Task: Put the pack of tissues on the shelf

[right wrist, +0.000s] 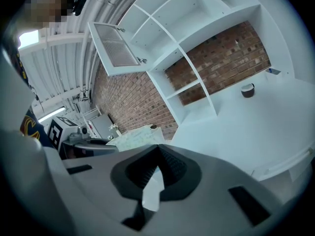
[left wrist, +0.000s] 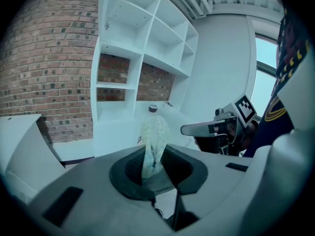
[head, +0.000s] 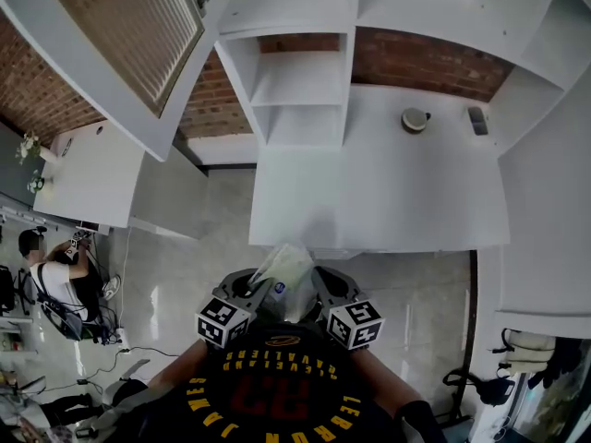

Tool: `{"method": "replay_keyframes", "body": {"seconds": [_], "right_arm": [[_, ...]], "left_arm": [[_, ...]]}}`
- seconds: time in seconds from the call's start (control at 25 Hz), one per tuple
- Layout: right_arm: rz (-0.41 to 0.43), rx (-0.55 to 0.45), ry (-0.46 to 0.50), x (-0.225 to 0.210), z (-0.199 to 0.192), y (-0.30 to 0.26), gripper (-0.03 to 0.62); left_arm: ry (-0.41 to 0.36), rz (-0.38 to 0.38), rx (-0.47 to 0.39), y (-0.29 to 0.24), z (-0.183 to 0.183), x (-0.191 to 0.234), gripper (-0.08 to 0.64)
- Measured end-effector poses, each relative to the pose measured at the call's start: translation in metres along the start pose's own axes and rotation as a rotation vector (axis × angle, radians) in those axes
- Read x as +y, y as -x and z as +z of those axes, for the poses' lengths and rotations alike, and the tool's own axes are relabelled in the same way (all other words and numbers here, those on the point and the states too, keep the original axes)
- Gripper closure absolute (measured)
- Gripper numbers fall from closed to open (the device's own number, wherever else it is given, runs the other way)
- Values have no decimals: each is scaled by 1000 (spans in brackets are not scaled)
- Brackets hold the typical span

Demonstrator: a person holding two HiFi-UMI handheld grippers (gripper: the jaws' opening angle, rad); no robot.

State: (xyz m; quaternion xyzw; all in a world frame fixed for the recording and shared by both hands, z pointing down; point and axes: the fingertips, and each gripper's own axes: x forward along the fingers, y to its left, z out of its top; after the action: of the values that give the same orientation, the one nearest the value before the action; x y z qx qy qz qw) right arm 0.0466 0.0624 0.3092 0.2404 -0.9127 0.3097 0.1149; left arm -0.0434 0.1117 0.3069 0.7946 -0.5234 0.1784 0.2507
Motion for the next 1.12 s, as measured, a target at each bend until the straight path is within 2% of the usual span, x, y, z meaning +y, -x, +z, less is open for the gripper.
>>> {"method": "replay_keyframes", "body": {"seconds": [0.2,0.44,0.64,1.0,1.12], "right_arm": [[-21,-11,13,-16,9,-13,603],[-126,-77,-16,-37,40,-19,603],[-171,-103,-6,-44,57,-43,603],[-196,-105,-53,-43,66,-107,603],[-230,-123,-61,-46,72,-119,603]], "left_arm": [[-9,-33,14,-19,8,11,500],[-81,-102,-26,-43,44,29,500],[-97,-140,-27,-54,62,59,500],[-99,-199,32,-73,63,120,500],[-98,-236,56,-83,61,133,500]]}}
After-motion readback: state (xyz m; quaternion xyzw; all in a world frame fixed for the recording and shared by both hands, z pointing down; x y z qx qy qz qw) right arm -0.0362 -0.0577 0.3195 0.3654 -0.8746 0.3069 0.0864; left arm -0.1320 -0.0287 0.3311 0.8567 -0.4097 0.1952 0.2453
